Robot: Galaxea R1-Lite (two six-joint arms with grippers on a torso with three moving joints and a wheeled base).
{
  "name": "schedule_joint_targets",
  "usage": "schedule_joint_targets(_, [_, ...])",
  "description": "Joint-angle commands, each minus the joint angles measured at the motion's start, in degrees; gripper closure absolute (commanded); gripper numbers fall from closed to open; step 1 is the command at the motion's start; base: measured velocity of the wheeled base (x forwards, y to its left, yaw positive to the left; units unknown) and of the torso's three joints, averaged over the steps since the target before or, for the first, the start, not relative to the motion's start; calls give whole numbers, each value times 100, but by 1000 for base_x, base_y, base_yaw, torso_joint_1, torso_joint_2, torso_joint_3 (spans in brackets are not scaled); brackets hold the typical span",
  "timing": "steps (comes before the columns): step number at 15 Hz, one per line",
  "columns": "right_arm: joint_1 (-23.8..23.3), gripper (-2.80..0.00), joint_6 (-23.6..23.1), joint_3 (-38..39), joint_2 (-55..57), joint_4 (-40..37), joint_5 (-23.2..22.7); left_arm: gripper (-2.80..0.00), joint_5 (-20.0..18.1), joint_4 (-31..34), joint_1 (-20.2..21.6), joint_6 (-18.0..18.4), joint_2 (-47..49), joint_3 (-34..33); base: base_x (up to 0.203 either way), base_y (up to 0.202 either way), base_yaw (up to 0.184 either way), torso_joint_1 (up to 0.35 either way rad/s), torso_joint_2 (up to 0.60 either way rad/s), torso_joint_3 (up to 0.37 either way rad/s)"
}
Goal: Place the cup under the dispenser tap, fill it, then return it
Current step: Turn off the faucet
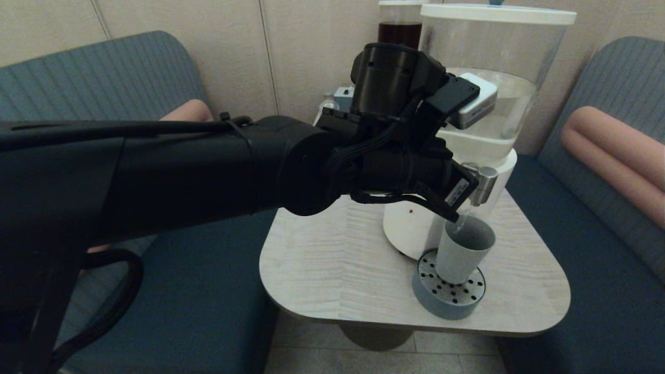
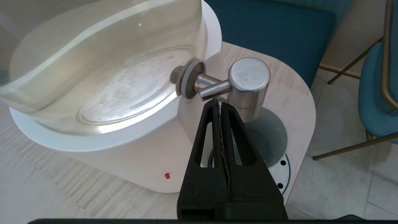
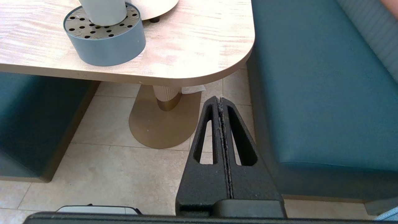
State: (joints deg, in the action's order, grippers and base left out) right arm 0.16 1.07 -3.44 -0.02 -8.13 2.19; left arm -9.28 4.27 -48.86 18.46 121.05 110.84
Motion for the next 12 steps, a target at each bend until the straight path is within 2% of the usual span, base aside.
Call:
schedule_joint_targets(1, [2,0,3,1,2,-4,0,0,-3,-1,8,9,-3,-1,0,0,0,0,0,0])
schedule_joint_targets(12, [2,0,2,1,2,-4,0,0,5,-391,8,9,155,0,0,0,0,0,0,0])
